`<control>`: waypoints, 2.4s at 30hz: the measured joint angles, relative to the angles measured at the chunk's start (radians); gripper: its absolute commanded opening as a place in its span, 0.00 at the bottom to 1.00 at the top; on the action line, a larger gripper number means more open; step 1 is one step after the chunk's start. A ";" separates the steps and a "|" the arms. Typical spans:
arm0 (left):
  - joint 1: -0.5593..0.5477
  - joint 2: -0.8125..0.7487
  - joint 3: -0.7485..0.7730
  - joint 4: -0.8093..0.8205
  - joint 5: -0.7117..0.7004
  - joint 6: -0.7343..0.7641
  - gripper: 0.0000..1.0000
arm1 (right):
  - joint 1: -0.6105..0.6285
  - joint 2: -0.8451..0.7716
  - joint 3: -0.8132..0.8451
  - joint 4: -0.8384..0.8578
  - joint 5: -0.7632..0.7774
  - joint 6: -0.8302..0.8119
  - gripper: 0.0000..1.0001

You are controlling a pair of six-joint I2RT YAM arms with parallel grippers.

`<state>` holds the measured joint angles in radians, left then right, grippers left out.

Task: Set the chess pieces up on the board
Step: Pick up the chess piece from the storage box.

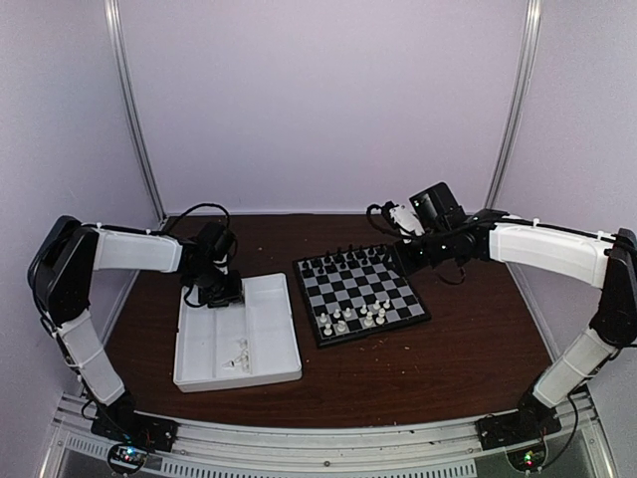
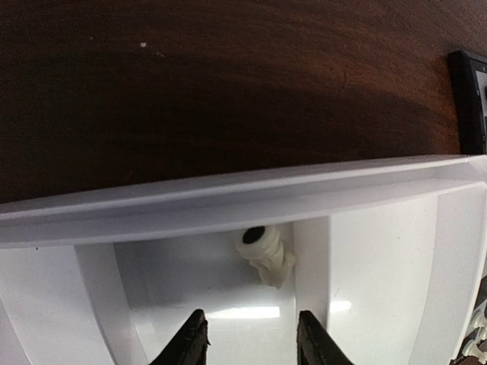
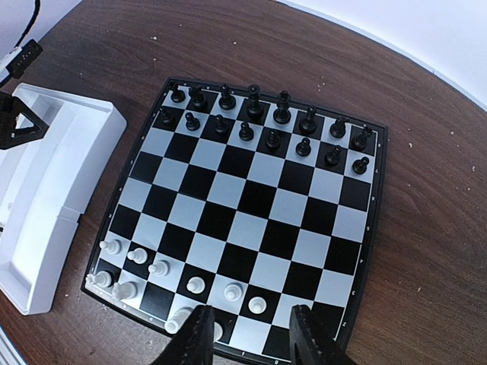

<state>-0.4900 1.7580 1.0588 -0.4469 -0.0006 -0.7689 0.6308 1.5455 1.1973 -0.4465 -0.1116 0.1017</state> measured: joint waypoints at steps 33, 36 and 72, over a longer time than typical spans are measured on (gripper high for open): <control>0.023 0.205 0.283 -0.312 -0.110 0.058 0.25 | 0.000 -0.013 0.010 0.031 -0.027 -0.024 0.36; 0.024 0.205 0.283 -0.323 -0.103 0.069 0.29 | 0.000 -0.011 0.022 0.031 -0.028 -0.023 0.35; 0.002 -0.344 -0.095 0.107 0.130 -0.282 0.16 | 0.222 -0.085 -0.089 0.383 -0.154 0.142 0.33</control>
<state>-0.4881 1.4139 0.9638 -0.3401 0.1299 -1.0508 0.8528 1.4609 1.1080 -0.0635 -0.2657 0.2432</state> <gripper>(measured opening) 0.159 0.333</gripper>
